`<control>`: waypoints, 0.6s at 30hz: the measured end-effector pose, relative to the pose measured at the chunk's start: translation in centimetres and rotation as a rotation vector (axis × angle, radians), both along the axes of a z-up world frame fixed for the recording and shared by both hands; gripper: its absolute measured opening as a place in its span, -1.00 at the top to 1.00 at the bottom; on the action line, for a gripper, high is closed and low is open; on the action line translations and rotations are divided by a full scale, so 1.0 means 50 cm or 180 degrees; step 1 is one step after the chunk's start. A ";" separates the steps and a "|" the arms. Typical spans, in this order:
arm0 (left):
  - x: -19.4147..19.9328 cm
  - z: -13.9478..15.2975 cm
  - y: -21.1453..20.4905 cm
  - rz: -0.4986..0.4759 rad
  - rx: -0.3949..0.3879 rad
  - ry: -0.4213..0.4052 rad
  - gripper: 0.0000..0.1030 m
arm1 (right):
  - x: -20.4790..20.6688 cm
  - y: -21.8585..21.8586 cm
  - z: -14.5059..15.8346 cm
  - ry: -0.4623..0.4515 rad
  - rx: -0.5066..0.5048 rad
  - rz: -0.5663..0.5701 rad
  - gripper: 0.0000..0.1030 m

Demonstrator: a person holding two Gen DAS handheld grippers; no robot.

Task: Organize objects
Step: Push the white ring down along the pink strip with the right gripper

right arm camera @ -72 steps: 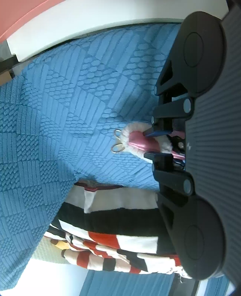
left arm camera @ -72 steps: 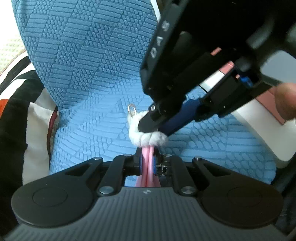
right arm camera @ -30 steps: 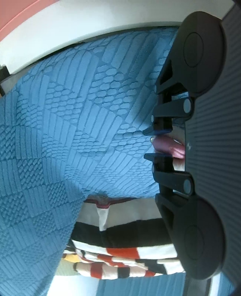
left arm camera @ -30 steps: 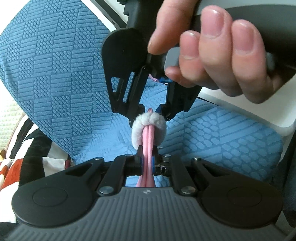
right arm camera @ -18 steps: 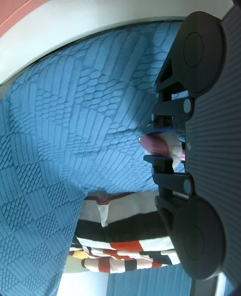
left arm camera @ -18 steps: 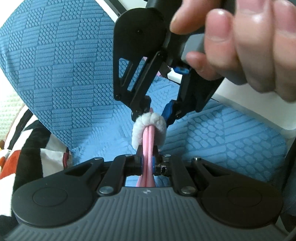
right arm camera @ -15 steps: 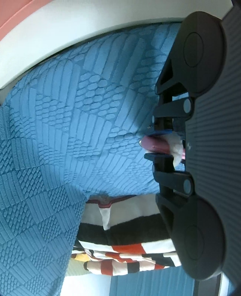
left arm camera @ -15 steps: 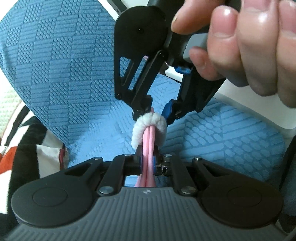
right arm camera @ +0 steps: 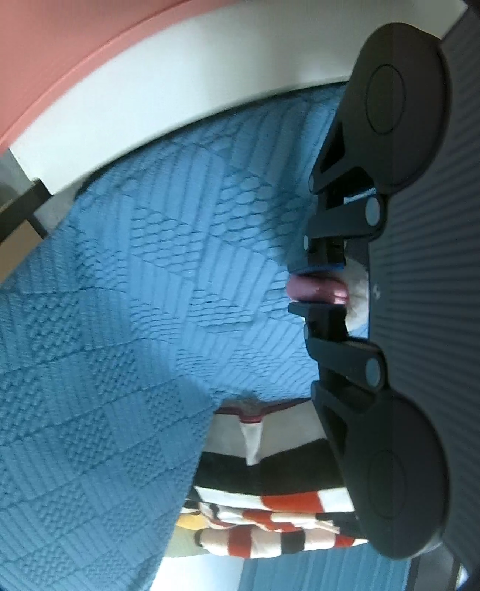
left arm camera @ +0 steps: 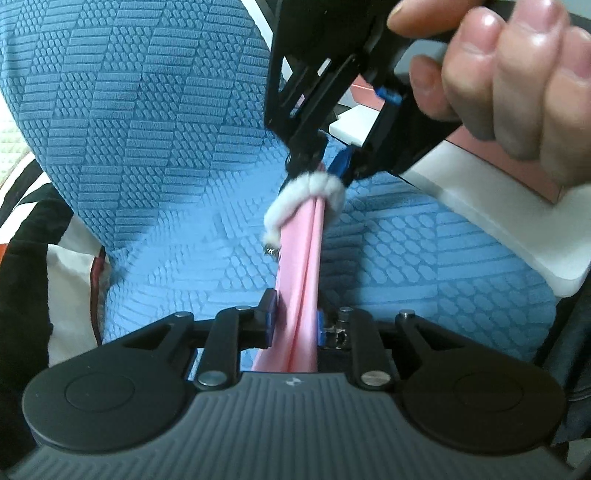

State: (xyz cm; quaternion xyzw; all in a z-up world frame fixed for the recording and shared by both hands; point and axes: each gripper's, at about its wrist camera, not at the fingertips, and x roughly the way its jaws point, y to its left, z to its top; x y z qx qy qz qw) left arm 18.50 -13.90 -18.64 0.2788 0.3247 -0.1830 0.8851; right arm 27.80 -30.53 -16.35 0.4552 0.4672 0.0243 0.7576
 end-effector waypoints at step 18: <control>0.011 0.006 0.012 0.0119 -0.0055 0.0048 0.73 | 0.005 -0.001 -0.001 -0.0004 0.0033 0.0019 0.56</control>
